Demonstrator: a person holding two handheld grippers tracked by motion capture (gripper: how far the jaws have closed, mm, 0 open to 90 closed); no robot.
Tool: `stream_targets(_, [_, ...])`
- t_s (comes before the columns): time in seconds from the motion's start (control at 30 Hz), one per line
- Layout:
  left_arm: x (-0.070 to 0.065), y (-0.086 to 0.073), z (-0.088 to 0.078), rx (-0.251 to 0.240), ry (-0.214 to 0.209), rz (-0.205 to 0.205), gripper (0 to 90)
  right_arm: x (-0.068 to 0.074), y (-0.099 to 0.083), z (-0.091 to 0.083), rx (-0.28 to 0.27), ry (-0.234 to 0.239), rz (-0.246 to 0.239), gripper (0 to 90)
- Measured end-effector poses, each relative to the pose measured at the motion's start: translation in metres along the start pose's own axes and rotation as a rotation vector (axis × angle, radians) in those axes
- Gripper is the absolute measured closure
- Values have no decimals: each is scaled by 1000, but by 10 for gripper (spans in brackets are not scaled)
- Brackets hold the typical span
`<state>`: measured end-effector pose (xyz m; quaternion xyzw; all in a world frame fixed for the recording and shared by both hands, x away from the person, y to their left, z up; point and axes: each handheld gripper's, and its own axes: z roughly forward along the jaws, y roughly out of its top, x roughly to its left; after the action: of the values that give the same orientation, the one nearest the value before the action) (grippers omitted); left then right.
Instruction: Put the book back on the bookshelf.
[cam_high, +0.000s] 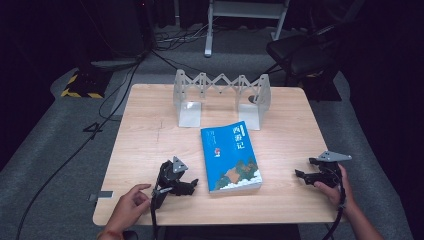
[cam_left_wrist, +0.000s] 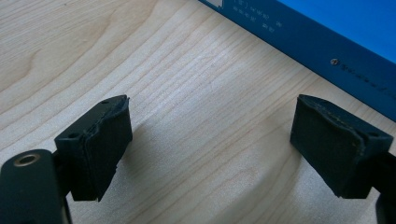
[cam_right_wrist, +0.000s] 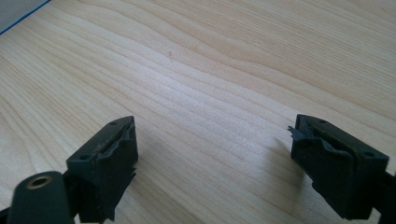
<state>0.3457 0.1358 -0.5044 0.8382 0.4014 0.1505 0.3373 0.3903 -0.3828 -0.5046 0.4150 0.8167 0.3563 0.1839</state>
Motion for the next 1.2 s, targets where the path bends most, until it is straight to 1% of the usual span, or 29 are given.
stream_targets(0.2, [0, 0, 0, -4, -2, -2, 132, 0, 0, 0, 0, 2, -1, 149])
stream_targets(0.27, [0, 5, 5, 2, -15, 25, 121, 0, 0, 0, 0, 2, -1, 149])
stream_targets(0.3, [0, 7, 7, 7, -32, 33, 114, 0, 0, 0, 0, 1, -2, 149])
stream_targets(0.33, [1, 10, 9, 6, -39, 51, 113, 0, 0, 0, 0, 0, 2, 149])
stream_targets(0.4, [1, 10, 10, 7, -50, 58, 113, 1, 1, 1, 0, -9, 8, 149])
stream_targets(0.47, [2, 9, 8, 7, -45, 60, 113, 1, 2, 2, 1, -4, 3, 149])
stream_targets(0.5, [2, 6, 6, 4, -37, 45, 113, 0, 2, 2, 1, 2, -3, 149])
stream_targets(0.57, [5, 0, 0, 4, -16, 30, 113, 1, 5, 5, 5, 12, -12, 149])
stream_targets(0.6, [7, -4, -4, 6, -4, 13, 113, 2, 8, 8, 6, 23, -25, 150])
stream_targets(0.7, [10, -8, -8, 3, 1, 6, 114, 6, 13, 13, 5, 59, -67, 152])
stream_targets(0.77, [10, -9, -8, 0, 2, 6, 113, 7, 14, 14, 1, 67, -70, 156])
stream_targets(0.8, [10, -9, -8, 0, 2, 5, 111, 8, 14, 14, 2, 90, -90, 169])
stream_targets(0.83, [10, -9, -9, 8, -1, 10, 111, 8, 14, 14, 2, 90, -90, 169])
stream_targets(0.87, [10, -8, -8, 8, 1, 7, 106, 10, 15, 15, 1, 106, -96, 175])
stream_targets(0.9, [11, -7, -7, 11, -6, 22, 101, 14, 17, 16, 7, 130, -123, 180])
stream_targets(0.93, [11, -6, -5, 9, -9, 19, 92, 20, 20, 18, 15, 156, -153, 194])
stream_targets(0.97, [13, -2, -1, 21, 4, 5, 72, 24, 22, 19, 21, 170, -170, 208])
stream_targets(1.0, [16, 1, 2, 25, 27, -28, 22, 30, 28, 23, 30, 189, -191, 216])
stream_targets(1.03, [18, 3, 4, 27, 40, -32, 18, 34, 32, 25, 31, 193, -202, 225])
stream_targets(1.07, [21, 6, 7, 24, 45, -47, 18, 37, 35, 27, 32, 201, -208, 231])
stream_targets(1.1, [21, 6, 7, 24, 45, -47, 18, 37, 35, 27, 32, 201, -208, 231])
stream_targets(1.13, [25, 10, 11, 23, 66, -66, 18, 42, 41, 30, 35, 218, -214, 231])
stream_targets(1.17, [29, 15, 16, 22, 87, -93, 18, 47, 48, 33, 37, 227, -225, 234])
stream_targets(1.2, [31, 21, 20, 24, 86, -85, 18, 53, 54, 36, 33, 234, -244, 242])
